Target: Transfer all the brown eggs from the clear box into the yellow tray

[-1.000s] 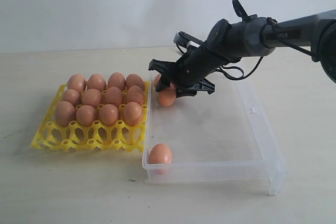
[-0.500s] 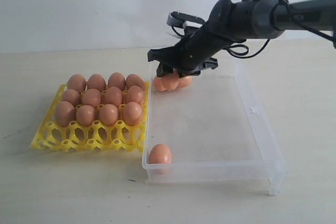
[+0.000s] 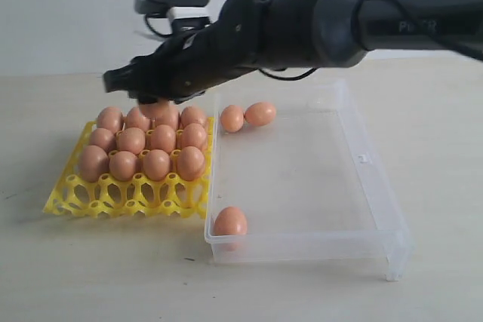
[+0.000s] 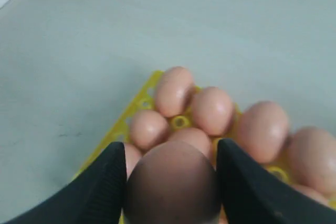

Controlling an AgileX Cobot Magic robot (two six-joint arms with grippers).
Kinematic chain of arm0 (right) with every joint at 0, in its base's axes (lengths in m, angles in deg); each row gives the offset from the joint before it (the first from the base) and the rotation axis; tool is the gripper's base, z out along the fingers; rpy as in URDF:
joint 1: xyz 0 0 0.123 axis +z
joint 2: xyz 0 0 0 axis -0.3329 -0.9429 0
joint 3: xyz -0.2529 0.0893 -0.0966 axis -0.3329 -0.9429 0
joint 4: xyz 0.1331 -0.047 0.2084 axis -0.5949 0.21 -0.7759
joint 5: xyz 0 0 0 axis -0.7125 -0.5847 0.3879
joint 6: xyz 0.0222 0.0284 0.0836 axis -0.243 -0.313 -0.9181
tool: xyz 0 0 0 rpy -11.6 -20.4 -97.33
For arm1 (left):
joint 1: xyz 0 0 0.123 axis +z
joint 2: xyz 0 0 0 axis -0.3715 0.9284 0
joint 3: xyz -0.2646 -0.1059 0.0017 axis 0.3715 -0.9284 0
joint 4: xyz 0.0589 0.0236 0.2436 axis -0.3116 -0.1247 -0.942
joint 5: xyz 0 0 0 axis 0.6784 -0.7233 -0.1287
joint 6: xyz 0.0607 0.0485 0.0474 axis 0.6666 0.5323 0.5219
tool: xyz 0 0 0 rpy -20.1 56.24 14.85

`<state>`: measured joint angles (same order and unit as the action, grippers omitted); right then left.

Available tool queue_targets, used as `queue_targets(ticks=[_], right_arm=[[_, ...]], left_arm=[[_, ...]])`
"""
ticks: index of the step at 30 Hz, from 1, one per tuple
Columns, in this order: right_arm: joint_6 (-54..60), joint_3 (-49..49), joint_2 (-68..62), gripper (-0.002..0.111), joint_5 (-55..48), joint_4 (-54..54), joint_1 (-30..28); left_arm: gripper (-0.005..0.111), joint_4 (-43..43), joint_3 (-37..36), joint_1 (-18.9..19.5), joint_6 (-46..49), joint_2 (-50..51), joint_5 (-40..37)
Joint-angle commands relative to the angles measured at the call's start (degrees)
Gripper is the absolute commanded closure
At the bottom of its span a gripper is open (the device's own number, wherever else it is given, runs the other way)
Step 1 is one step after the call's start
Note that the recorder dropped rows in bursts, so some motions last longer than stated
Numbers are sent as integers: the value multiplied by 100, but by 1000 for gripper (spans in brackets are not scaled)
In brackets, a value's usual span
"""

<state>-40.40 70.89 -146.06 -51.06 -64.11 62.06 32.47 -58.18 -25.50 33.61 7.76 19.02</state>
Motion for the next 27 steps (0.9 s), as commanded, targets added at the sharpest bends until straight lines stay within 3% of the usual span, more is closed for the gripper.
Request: queue_targets(ticks=[1,9,27], right_arm=[[360,-147,-39,108,1117,-88,702],[124,-147,-537,108,2049,-110,1235],[51,-147,-959,108,2036,-99,1339]], left_arm=[[107,-12,23,-25,-1,-32,45],[107,-12,23,-25,-1,-32,45],[107,-12,23,-25,-1,-32,45]])
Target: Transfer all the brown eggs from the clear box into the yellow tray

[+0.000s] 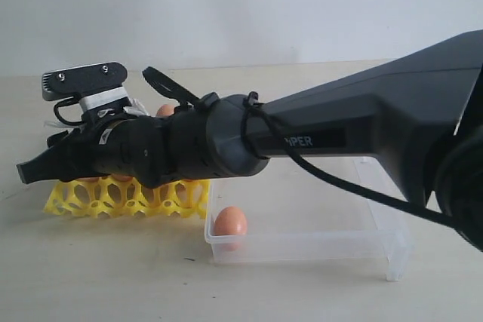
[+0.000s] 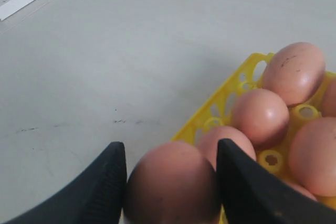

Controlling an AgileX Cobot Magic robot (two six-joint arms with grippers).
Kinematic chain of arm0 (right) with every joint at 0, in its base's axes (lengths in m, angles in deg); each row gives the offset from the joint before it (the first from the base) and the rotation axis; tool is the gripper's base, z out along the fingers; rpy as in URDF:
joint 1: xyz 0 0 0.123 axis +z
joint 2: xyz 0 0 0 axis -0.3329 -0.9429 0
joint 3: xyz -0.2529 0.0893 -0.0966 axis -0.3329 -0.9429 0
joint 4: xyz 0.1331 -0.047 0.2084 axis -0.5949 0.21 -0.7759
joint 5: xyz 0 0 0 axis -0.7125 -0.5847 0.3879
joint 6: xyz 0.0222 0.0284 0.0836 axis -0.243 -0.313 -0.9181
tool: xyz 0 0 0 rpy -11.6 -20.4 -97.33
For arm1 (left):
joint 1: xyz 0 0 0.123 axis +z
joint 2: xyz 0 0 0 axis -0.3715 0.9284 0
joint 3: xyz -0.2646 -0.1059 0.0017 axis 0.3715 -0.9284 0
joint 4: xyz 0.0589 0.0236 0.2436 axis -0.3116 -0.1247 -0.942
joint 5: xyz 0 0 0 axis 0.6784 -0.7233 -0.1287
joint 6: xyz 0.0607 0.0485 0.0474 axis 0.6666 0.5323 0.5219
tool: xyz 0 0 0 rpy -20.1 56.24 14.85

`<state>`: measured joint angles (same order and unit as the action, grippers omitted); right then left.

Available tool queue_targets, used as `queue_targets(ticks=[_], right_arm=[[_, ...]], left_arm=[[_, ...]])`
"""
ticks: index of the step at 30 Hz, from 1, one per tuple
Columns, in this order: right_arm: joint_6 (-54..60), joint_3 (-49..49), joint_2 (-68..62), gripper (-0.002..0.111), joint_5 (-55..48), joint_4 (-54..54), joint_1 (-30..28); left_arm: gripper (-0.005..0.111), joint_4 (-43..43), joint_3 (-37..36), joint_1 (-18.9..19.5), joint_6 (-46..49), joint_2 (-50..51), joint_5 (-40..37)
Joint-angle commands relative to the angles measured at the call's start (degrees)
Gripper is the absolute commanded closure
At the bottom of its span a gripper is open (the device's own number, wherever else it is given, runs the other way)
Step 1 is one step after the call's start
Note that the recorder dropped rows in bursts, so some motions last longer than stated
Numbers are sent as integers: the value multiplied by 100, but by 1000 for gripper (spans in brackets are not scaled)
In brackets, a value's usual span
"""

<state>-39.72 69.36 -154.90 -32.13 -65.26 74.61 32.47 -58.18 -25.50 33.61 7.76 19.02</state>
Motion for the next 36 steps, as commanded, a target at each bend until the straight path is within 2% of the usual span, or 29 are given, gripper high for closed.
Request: queue_targets(ticks=[1,36], right_arm=[[-17,6,-78,108,158,16,115],[-5,142,-470,108,425,16,113]], left_arm=[[107,-12,23,-25,-1,-32,45],[107,-12,23,-25,-1,-32,45]])
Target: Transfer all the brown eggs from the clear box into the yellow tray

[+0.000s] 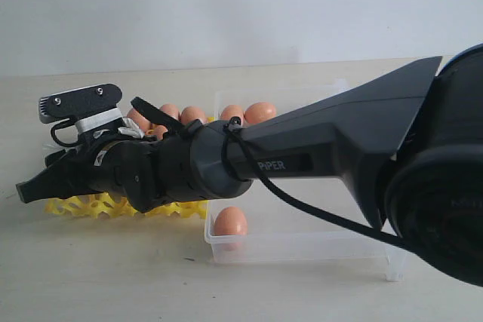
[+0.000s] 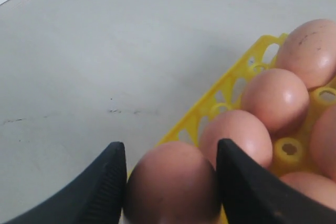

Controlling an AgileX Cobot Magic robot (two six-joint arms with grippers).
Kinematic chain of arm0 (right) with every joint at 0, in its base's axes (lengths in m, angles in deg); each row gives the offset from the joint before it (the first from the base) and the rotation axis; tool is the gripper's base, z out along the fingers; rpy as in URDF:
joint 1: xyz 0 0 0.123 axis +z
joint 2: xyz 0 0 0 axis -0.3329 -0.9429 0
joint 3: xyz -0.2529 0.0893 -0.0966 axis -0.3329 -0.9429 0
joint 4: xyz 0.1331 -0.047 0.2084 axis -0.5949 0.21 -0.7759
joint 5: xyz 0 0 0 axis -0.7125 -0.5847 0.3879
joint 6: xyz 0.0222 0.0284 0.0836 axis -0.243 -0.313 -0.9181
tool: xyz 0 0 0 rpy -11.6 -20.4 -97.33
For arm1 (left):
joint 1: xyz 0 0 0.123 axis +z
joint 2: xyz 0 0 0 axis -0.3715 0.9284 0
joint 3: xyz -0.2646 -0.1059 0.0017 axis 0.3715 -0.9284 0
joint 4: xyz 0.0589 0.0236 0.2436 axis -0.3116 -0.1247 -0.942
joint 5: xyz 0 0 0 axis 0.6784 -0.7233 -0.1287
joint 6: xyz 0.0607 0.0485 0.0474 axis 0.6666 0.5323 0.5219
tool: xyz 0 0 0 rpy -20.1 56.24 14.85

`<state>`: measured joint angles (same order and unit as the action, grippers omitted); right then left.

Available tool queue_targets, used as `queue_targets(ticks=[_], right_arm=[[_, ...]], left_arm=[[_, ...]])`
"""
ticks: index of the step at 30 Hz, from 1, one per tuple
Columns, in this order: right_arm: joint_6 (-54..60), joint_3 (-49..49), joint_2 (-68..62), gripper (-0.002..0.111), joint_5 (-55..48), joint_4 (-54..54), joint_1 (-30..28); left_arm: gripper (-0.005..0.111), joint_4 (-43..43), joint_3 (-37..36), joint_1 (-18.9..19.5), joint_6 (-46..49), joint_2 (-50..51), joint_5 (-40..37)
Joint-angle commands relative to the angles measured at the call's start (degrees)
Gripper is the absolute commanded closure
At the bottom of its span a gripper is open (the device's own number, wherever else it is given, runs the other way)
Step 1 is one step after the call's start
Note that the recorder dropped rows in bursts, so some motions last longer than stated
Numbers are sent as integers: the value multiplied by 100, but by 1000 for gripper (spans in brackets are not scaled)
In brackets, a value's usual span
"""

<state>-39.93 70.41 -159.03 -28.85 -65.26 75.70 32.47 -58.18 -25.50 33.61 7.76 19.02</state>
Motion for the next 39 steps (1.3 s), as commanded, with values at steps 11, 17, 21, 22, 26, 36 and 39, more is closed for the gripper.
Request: queue_targets(ticks=[11,17,21,22,26,36,39], right_arm=[[16,38,-140,108,149,28,3],[16,38,-140,80,247,28,3],[16,38,-140,47,324,28,3],[16,38,-140,46,324,28,3],[16,38,-78,45,362,28,3],[550,26,1055,91,-1934,324,-401],[427,26,1236,108,-2713,988,-618]], left_arm=[[107,-12,23,-25,-1,-32,45],[107,-12,23,-25,-1,-32,45],[107,-12,23,-25,-1,-32,45],[107,-12,23,-25,-1,-32,45],[107,-12,23,-25,-1,-32,45],[107,-12,23,-25,-1,-32,45],[107,-12,23,-25,-1,-32,45]])
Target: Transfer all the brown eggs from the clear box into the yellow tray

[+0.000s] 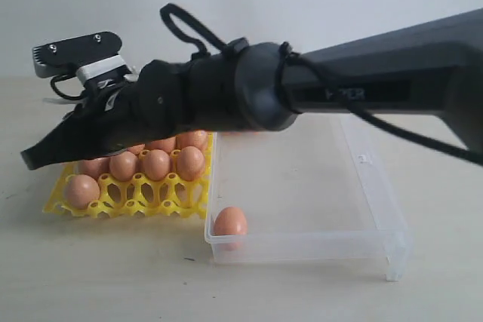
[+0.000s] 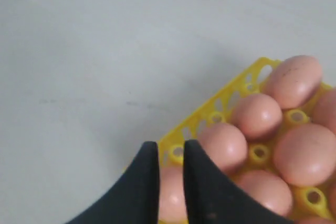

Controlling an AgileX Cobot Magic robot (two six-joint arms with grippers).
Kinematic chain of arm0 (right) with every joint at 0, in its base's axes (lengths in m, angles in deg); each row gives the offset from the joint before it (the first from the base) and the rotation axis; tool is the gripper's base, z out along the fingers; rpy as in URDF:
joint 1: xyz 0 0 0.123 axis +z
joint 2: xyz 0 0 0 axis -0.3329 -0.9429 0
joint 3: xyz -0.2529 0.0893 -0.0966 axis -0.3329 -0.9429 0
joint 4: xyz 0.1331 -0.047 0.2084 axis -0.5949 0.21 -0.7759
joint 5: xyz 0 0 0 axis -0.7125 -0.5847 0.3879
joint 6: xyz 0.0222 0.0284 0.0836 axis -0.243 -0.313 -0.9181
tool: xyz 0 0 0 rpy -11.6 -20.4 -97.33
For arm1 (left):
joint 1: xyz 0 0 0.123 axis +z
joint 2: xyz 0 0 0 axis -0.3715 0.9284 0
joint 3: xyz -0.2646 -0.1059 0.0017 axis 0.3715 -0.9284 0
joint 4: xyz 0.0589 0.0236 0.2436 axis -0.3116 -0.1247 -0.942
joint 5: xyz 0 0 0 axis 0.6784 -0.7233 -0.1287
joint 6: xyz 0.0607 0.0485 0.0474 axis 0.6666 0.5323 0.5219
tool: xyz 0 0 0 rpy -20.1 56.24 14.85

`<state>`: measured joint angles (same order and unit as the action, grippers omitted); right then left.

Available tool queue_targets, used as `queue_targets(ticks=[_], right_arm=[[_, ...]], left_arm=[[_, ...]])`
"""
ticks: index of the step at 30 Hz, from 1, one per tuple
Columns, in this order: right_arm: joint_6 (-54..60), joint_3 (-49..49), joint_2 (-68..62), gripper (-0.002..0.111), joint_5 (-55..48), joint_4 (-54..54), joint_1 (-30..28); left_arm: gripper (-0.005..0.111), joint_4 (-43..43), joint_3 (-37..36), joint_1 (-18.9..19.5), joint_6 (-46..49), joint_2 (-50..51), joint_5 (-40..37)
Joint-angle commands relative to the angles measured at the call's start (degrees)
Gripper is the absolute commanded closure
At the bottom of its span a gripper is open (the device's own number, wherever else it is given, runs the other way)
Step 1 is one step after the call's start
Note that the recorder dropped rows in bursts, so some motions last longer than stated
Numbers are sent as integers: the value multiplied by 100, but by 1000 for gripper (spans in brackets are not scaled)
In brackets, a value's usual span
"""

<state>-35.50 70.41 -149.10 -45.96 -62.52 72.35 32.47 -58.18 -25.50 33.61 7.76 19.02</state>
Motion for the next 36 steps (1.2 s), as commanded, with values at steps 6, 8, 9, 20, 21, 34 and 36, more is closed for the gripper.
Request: queue_targets(ticks=[6,8,9,20,21,34,36], right_arm=[[-1158,26,563,108,-2152,1424,-923],[-1204,26,600,106,-2514,1435,-1088],[-1204,18,612,104,-2662,1435,-1152],[-1245,-1321,1333,52,-3057,1090,-2002],[-1245,-1458,1419,50,-2983,991,-2111],[-36,-2564,1840,50,-2493,-1655,-2397],[329,-2578,1840,50,-2463,-2055,-2356]], left_arm=[[107,-12,23,-25,-1,-32,45],[107,-12,23,-25,-1,-32,45],[107,-12,23,-25,-1,-32,45],[107,-12,23,-25,-1,-32,45],[107,-12,23,-25,-1,-32,45],[107,-12,23,-25,-1,-32,45],[107,-12,23,-25,-1,-32,45]])
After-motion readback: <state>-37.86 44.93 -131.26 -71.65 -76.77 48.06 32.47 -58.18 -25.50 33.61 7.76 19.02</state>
